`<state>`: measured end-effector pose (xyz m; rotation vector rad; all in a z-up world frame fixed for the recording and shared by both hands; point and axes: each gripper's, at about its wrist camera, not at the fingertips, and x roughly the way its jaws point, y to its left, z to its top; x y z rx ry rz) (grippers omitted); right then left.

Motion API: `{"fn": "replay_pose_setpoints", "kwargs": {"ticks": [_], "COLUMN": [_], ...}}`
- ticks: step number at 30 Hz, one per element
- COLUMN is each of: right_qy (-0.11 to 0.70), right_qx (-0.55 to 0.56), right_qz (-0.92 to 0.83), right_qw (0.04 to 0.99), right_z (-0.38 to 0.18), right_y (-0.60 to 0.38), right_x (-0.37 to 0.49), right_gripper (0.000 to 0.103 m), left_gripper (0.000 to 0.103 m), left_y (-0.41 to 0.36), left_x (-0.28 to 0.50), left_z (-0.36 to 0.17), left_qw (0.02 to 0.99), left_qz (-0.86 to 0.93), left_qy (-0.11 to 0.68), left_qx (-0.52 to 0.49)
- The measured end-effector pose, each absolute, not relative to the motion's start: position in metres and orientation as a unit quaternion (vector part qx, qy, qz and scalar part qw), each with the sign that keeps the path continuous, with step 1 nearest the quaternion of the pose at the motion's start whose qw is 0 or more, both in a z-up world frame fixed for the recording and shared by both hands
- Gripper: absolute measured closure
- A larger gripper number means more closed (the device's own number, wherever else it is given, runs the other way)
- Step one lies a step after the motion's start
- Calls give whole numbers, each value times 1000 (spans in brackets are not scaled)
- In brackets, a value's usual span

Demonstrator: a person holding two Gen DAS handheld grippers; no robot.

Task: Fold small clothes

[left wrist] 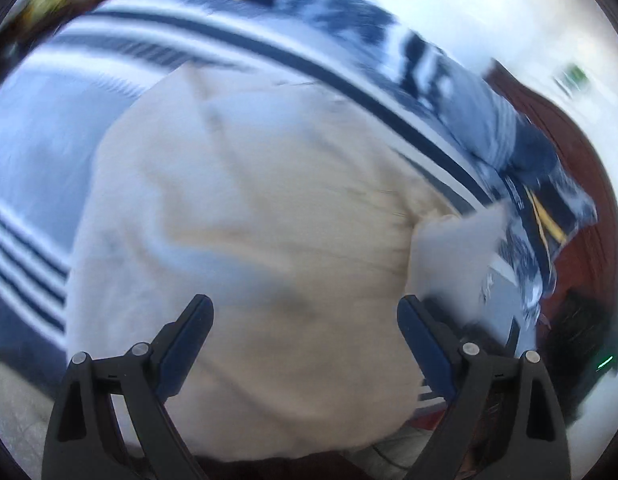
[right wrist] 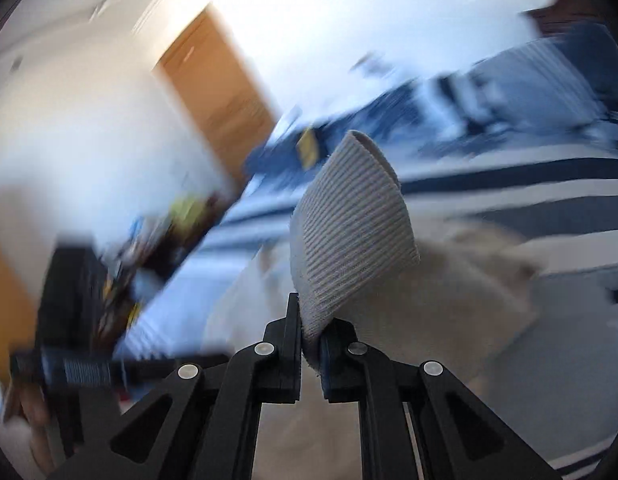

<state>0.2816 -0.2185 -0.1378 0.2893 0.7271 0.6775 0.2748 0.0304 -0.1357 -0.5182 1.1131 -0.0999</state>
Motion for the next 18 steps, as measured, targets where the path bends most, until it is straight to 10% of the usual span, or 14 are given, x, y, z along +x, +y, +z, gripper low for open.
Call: {"fn": "replay_pose_setpoints", "kwargs": {"ticks": [9, 12, 18], "right_qy": [502, 464, 455], "right_qx": [116, 210, 357], "right_qz": [382, 373, 180], "right_qw": [767, 775, 795], "right_z": [-231, -216, -234], "right_y": [-170, -226, -350], "right_x": [289, 315, 378], "right_gripper": [69, 31, 36], "left_gripper": [10, 10, 11], "left_y": [69, 57, 4], "left_x": [276, 279, 266], "left_z": [-203, -211, -241], "left_qw": [772, 776, 772], "left_qz": [-37, -49, -67], "left_qy": [551, 560, 610], "left_qx": [-313, -285, -164]}}
